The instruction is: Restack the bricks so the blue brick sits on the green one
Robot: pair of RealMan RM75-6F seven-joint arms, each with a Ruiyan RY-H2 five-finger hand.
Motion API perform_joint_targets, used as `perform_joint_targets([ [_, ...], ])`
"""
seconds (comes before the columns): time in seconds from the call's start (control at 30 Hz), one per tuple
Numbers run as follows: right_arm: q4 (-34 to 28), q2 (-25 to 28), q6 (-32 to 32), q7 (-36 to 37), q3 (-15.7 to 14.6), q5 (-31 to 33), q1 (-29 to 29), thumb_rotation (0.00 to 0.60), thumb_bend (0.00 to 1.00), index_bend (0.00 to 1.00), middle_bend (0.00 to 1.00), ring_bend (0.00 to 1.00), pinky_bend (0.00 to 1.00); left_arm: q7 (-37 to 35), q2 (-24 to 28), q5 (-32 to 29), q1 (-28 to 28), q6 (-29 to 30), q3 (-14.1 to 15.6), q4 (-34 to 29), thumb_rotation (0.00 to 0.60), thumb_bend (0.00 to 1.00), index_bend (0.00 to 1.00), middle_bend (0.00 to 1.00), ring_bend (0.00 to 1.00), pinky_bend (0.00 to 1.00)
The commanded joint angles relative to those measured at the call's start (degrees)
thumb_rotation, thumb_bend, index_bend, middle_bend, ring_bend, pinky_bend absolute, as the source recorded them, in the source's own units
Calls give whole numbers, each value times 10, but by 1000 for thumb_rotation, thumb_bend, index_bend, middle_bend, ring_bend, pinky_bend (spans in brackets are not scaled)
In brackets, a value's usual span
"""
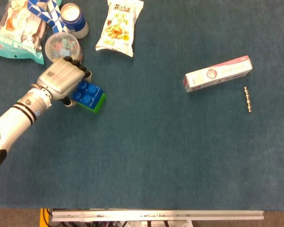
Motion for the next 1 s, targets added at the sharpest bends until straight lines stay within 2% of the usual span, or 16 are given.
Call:
perform_joint_targets([
  [0.03,0,0,0,0,0,0,0,600,306,371,355,264,310,4,-1,0,3,5,0,0,600,229,488,352,235,218],
  [1.0,5,0,2,6,1,1,-3,600,306,371,355,264,310,112,-21,-25,25,55,4,-19,600,229,511,357,236,218],
])
